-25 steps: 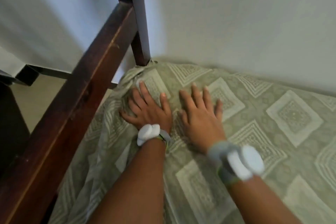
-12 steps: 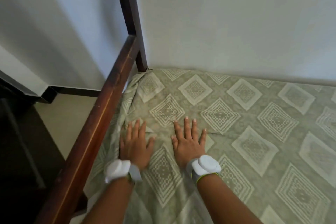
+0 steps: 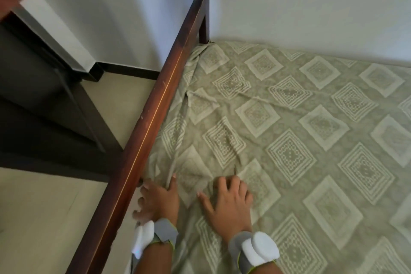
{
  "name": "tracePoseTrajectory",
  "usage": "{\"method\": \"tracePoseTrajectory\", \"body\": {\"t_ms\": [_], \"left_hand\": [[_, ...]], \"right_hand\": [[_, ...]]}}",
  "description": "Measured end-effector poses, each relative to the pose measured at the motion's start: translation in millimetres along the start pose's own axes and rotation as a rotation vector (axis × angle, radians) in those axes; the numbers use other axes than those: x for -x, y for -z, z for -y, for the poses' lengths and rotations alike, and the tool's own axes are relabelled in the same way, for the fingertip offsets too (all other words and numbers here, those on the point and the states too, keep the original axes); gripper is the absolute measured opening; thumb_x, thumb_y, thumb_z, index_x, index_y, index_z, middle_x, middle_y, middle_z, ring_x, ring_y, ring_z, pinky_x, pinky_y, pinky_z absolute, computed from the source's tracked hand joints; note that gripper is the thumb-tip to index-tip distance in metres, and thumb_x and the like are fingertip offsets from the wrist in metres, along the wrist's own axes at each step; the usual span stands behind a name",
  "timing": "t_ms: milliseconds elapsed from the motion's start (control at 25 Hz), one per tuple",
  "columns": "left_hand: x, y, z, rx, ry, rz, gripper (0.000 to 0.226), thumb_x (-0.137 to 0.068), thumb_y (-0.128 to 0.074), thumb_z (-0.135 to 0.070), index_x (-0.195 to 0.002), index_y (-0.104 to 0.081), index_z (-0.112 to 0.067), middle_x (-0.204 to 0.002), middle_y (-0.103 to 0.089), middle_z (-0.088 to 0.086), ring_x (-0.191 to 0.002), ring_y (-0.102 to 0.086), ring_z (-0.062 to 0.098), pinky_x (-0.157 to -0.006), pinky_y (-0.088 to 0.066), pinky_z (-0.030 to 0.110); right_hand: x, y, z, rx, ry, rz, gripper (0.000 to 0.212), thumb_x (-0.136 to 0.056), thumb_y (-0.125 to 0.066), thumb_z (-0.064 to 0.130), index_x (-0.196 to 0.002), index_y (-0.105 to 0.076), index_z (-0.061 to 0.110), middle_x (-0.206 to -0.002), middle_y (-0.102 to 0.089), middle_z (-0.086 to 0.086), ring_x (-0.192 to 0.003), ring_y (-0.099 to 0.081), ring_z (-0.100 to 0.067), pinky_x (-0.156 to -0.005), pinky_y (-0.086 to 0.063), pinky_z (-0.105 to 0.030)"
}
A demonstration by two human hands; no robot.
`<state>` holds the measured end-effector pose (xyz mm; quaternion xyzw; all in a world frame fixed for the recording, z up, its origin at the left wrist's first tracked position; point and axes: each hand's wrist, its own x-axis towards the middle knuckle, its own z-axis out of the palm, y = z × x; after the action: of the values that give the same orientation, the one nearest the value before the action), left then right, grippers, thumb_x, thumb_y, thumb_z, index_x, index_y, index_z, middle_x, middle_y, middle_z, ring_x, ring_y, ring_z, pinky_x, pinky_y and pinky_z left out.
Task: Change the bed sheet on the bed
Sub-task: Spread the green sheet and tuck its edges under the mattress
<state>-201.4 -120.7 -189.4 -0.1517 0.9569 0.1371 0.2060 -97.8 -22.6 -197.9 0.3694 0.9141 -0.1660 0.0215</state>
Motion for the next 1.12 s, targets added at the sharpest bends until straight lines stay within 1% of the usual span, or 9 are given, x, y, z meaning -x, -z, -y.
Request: {"method": "tracePoseTrajectory", "body": {"t_ms": [160,280,360,480,640,760,920,1000,1120], "left_hand": [[26,21,11,0.320,-0.223,-0.142,0.035,-0.092,-0.052,-0.037,-0.116,-0.049,-0.012,-0.121,-0.053,0.012,-0.104,-0.054,0.037,-0.082,-0.042,0.042],[64,37,17,0.604,-0.384,-0.061,0.022,-0.096,-0.047,-0.034,-0.101,-0.062,-0.018,-0.106,-0.056,0.003,-0.096,-0.056,0.020,-0.077,-0.039,0.027],[77,40,30,0.576,-0.332,0.052,0.030,-0.098,-0.041,-0.037,-0.120,-0.055,-0.023,-0.113,-0.057,-0.002,-0.104,-0.055,0.015,-0.086,-0.040,0.026],[83,37,56,0.390,-0.058,0.304,0.063,-0.090,-0.044,-0.058,-0.139,-0.030,-0.021,-0.118,-0.063,0.005,-0.109,-0.059,0.027,-0.086,-0.044,0.034],[88,34,71,0.037,-0.300,0.246,0.048,-0.083,-0.047,-0.066,-0.115,-0.058,-0.032,-0.108,-0.065,-0.003,-0.106,-0.056,0.026,-0.091,-0.045,0.037],[96,40,71,0.412,-0.285,0.204,0.038,-0.096,-0.047,-0.035,-0.129,-0.056,-0.017,-0.124,-0.060,0.007,-0.119,-0.053,0.030,-0.102,-0.042,0.039],[109,72,81,0.769,-0.100,-0.015,0.042,-0.099,-0.044,-0.032,-0.135,-0.049,-0.011,-0.130,-0.057,0.010,-0.122,-0.051,0.031,-0.104,-0.039,0.040],[102,76,96,0.769,0.000,0.002,0.051,-0.090,-0.057,-0.045,-0.127,-0.056,-0.011,-0.124,-0.061,0.010,-0.117,-0.055,0.032,-0.100,-0.044,0.041],[93,65,128,0.444,0.072,0.202,0.053,-0.077,-0.063,-0.055,-0.112,-0.064,-0.015,-0.114,-0.066,0.009,-0.108,-0.059,0.033,-0.095,-0.046,0.038]], "right_hand": [[19,7,16,-0.041,0.084,0.272,0.067,-0.069,-0.029,0.074,-0.112,-0.050,0.028,-0.108,-0.047,0.001,-0.104,-0.047,-0.024,-0.089,-0.038,-0.040],[31,21,21,-0.764,-0.073,0.517,0.052,-0.076,-0.051,0.063,-0.115,-0.055,0.029,-0.107,-0.051,0.003,-0.103,-0.051,-0.015,-0.091,-0.041,-0.025],[41,24,24,-1.139,-0.252,0.583,0.030,-0.086,-0.059,0.051,-0.104,-0.061,0.027,-0.089,-0.062,0.009,-0.086,-0.057,-0.005,-0.079,-0.043,-0.016],[54,16,30,-1.073,-0.249,0.572,0.023,-0.086,-0.063,0.044,-0.098,-0.062,0.024,-0.083,-0.062,0.009,-0.076,-0.057,-0.002,-0.072,-0.044,-0.011],[65,12,27,-1.198,-0.388,0.514,0.029,-0.091,-0.056,0.044,-0.091,-0.064,0.016,-0.082,-0.066,0.003,-0.082,-0.061,-0.012,-0.084,-0.046,-0.026],[81,12,19,-1.235,-0.412,0.485,0.022,-0.092,-0.055,0.040,-0.099,-0.062,0.019,-0.098,-0.067,0.001,-0.094,-0.061,-0.013,-0.087,-0.046,-0.023],[110,20,7,-0.885,-0.069,0.503,0.047,-0.083,-0.058,0.048,-0.126,-0.052,0.031,-0.138,-0.050,0.005,-0.131,-0.043,-0.011,-0.112,-0.032,-0.028],[112,25,5,-0.652,0.057,0.555,0.053,-0.090,-0.055,0.042,-0.140,-0.041,0.029,-0.152,-0.031,0.004,-0.143,-0.025,-0.015,-0.118,-0.016,-0.029],[115,25,6,-0.438,0.045,0.605,0.060,-0.093,-0.053,0.042,-0.147,-0.027,0.036,-0.161,-0.006,0.004,-0.147,-0.010,-0.020,-0.119,-0.012,-0.034]]}}
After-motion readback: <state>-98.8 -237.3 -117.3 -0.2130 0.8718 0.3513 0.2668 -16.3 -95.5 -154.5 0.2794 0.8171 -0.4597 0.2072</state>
